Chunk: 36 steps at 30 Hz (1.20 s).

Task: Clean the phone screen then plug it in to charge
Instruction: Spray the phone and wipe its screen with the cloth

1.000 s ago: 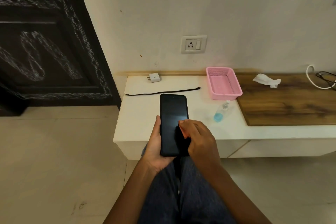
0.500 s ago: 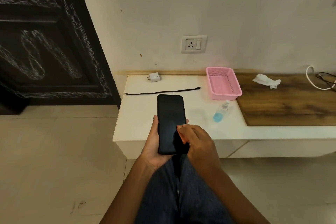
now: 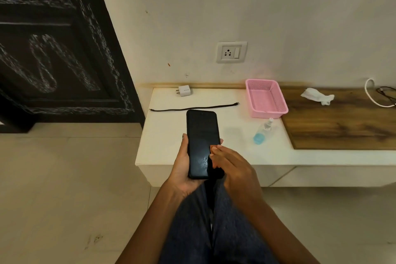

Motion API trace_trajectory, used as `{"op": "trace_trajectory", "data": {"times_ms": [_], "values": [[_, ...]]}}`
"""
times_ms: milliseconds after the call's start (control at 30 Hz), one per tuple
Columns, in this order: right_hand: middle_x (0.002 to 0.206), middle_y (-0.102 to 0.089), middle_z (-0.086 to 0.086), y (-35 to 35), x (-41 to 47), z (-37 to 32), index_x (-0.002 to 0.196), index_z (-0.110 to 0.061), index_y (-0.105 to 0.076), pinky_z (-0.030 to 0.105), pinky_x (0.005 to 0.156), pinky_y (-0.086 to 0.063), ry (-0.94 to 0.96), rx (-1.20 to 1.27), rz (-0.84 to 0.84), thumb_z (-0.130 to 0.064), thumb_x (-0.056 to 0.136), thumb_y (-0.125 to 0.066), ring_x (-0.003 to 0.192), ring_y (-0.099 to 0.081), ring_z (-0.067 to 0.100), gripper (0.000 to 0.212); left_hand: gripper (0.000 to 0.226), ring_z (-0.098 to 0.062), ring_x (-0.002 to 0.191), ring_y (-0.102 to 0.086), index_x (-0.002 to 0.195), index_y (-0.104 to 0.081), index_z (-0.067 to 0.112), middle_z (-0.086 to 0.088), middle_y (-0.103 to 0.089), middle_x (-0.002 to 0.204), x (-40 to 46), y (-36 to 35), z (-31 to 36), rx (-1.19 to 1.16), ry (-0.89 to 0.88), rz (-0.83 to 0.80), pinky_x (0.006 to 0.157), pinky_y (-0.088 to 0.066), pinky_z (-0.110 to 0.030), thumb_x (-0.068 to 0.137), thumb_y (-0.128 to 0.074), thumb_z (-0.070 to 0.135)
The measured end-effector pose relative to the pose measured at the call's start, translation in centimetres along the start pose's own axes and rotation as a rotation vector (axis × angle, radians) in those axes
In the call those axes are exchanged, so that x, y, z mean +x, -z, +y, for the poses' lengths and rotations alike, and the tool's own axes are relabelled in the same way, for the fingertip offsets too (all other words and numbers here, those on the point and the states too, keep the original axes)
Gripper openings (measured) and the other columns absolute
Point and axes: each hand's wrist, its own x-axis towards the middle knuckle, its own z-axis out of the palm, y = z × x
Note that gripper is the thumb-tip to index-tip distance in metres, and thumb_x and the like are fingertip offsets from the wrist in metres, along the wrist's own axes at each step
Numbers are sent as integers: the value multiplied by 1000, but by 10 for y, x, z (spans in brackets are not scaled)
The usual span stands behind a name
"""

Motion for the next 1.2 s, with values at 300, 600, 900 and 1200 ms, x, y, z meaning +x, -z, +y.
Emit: {"op": "trace_trajectory", "data": {"times_ms": [300,600,900,1200], "values": [[108,-69,18,4,16,8,95,5,-72,46,85,-55,-18,12,5,26,59,-65,103,-65,33,42,71,-23,87,-70,103,-74,7,-13,-72,100,4,-2,2,15,-20,26,76,-60,-36,81,-43,67],[104,-70,16,5,7,10,94,3,-73,46,78,-57,26,-30,13,17,63,-58,99,-67,33,37,76,-23,98,-67,110,-71,5,-13,-69,111,2,1,-3,12,-21,12,91,-54,-36,83,-40,68],[109,-69,15,-1,-13,2,100,2,-71,43,81,-57,-5,-10,-23,18,59,-58,103,-65,30,45,75,-24,110,-59,106,-73,7,-11,-67,116,6,4,3,-17,-56,46,102,-41,-40,84,-37,69],[105,-70,16,-8,-13,-20,95,3,-72,45,88,-53,-55,21,73,15,66,-66,102,-65,30,32,73,-29,106,-61,122,-64,9,-13,-66,119,12,-4,2,-125,-135,16,100,-42,-51,88,-36,67]]}}
